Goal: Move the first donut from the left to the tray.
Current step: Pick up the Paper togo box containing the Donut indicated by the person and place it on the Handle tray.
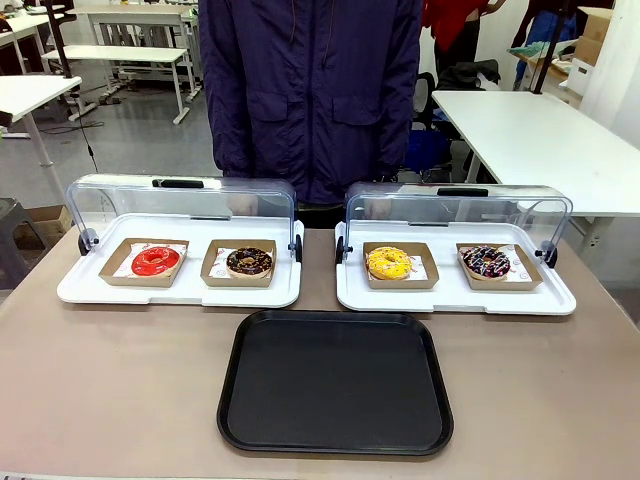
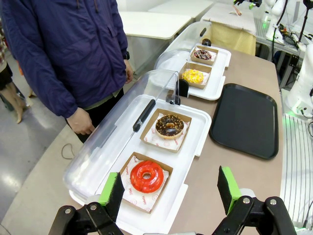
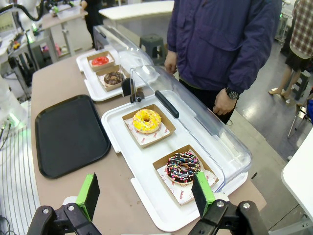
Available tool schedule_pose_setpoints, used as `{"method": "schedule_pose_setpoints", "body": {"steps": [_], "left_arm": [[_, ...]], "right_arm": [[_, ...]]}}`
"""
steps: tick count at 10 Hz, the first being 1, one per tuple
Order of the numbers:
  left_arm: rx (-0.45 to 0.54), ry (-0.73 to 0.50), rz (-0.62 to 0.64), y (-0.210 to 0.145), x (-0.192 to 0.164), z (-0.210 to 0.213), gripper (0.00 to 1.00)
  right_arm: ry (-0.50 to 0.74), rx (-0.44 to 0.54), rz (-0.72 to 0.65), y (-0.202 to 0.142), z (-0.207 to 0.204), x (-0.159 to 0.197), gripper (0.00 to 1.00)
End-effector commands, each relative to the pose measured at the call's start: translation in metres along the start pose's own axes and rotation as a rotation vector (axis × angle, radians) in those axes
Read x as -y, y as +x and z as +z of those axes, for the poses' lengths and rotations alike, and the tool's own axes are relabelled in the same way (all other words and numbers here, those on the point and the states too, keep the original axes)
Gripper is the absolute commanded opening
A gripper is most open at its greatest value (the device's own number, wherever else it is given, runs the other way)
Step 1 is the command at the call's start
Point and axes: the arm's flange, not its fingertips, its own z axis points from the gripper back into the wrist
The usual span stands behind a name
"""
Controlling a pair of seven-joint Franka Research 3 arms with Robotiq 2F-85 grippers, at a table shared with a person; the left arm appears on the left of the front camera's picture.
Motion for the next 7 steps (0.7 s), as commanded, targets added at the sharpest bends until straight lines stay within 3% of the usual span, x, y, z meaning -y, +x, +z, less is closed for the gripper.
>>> {"method": "schedule_pose_setpoints", "body": {"steps": [1,7], "left_arm": [[0.023,-0.006,-0.006,0.0001,-0.0008,0.0,1.0],[0.023,-0.006,-0.006,0.0001,-0.0008,0.0,1.0]], "right_arm": [[0.001,0.028,0.024,0.0008,-0.0009,0.0019,1.0],[0.001,0.028,0.024,0.0008,-0.0009,0.0019,1.0]]}}
